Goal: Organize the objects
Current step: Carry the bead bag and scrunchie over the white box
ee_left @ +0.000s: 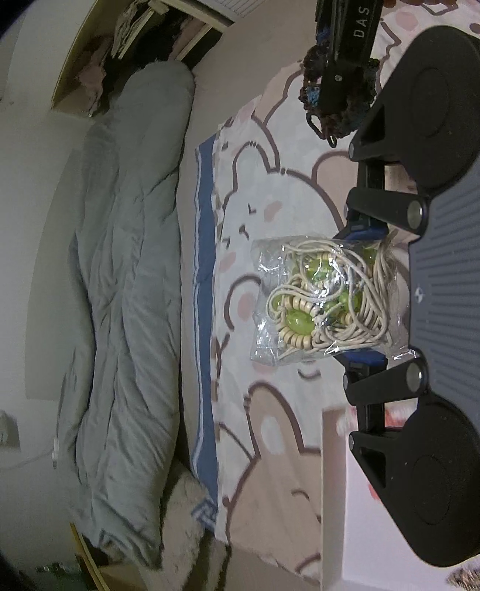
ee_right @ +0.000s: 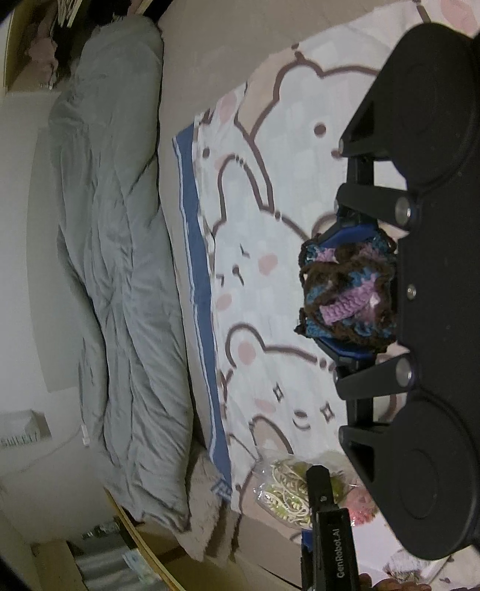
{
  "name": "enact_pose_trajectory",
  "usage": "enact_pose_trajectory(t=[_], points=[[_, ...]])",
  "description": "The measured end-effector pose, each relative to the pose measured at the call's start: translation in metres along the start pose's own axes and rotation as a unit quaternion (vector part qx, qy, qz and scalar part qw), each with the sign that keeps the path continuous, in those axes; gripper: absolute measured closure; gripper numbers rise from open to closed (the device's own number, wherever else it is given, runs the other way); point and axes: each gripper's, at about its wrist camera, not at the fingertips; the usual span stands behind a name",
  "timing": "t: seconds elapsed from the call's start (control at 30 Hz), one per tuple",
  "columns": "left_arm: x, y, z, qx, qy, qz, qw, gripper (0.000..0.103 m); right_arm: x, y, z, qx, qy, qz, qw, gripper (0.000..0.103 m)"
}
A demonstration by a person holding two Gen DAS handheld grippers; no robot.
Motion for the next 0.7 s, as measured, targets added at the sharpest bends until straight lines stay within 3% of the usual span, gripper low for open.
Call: enact_pose_trajectory(t=[0.2,0.7], points=[[-0.011,-0.05,0.012,-0.014,0.001,-0.036,0.9992,0.05,0.006,-0.041,0.005,-0.013,-0.006,-0.025,1.0,0.05],[-0.026,-0.161,0.046,-0.063,-0.013,-0.08,0.9947,0.05,0.039,-0.142,0.019,-0.043,-0.028,-0.071,0.996,0.05]])
Point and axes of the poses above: each gripper's, at about its wrist camera, not at the fingertips, and x roughly the way its jaws point, y to its right, z to its underside, and after that the axes turned 4 degrees about -z, right-handed
